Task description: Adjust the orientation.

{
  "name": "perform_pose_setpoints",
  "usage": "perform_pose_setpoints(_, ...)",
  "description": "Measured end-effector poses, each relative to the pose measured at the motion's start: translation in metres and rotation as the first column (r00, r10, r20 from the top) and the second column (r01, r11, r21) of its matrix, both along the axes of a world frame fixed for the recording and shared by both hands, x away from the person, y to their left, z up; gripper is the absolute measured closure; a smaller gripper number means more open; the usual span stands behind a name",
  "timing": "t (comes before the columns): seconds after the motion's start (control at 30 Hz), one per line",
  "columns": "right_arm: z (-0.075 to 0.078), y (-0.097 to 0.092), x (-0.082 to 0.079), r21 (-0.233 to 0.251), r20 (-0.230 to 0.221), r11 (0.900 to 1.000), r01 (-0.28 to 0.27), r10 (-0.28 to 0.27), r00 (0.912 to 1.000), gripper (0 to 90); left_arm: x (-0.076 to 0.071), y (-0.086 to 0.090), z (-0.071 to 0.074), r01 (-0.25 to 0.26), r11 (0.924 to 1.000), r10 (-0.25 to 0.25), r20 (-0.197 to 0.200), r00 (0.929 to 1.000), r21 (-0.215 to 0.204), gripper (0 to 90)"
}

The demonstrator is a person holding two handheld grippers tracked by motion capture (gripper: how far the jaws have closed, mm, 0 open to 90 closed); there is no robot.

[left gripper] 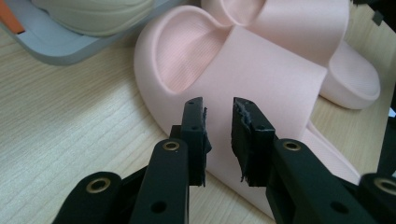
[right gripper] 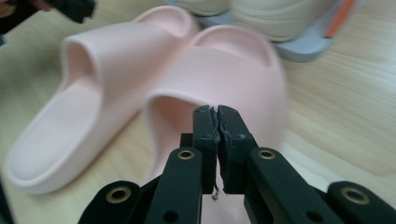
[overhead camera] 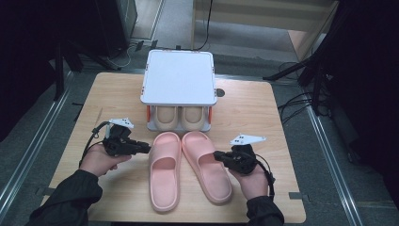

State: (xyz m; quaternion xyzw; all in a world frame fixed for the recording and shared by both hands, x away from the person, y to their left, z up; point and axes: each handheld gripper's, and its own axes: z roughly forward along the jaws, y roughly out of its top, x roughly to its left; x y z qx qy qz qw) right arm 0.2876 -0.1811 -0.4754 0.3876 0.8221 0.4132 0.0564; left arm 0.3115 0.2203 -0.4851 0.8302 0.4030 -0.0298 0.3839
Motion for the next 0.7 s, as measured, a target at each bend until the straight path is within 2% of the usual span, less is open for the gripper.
perform_pose_setpoints(0.1, -0.007, -0.010, 0.009, -0.032, -0.023, 0.9988, 0.036, -0.037, 0.9991, 85.5, 0.003, 0.002, -0.003, -0.016, 0.9999, 0.016, 0.003, 0.9999, 0.005, 74.2)
perform_pose_setpoints(0.17, -0.013, -0.014, 0.013, -0.040, -0.053, 0.9977, 0.055, -0.057, 0.9970, 85.6, 0.006, 0.002, -0.007, -0.021, 0.9997, 0.021, -0.009, 0.9997, 0.014, 74.2)
perform_pose_setpoints(0.27, -0.018, -0.016, 0.017, -0.054, -0.065, 0.9960, 0.071, -0.074, 0.9951, 85.5, 0.011, 0.000, -0.013, -0.014, 0.9994, 0.015, -0.026, 0.9996, 0.033, 74.2)
perform_pose_setpoints(0.4, -0.023, -0.013, 0.019, -0.069, -0.078, 0.9953, 0.068, -0.073, 0.9943, 85.5, 0.014, -0.003, -0.017, -0.001, 0.9988, 0.002, -0.035, 0.9994, 0.048, 74.4)
perform_pose_setpoints(0.47, -0.024, -0.010, 0.018, -0.085, -0.070, 0.9942, 0.066, -0.072, 0.9949, 85.6, 0.013, -0.007, -0.019, 0.015, 0.9978, -0.013, -0.038, 0.9992, 0.064, 74.3)
perform_pose_setpoints(0.57, -0.026, -0.009, 0.019, -0.074, -0.081, 0.9949, 0.068, -0.074, 0.9939, 85.6, 0.012, -0.011, -0.018, 0.033, 0.9962, -0.031, -0.032, 0.9990, 0.080, 74.4)
perform_pose_setpoints(0.7, -0.026, -0.006, 0.017, -0.070, -0.085, 0.9951, 0.070, -0.076, 0.9935, 85.6, 0.012, -0.011, -0.018, 0.032, 0.9967, -0.030, -0.040, 0.9988, 0.075, 75.2)
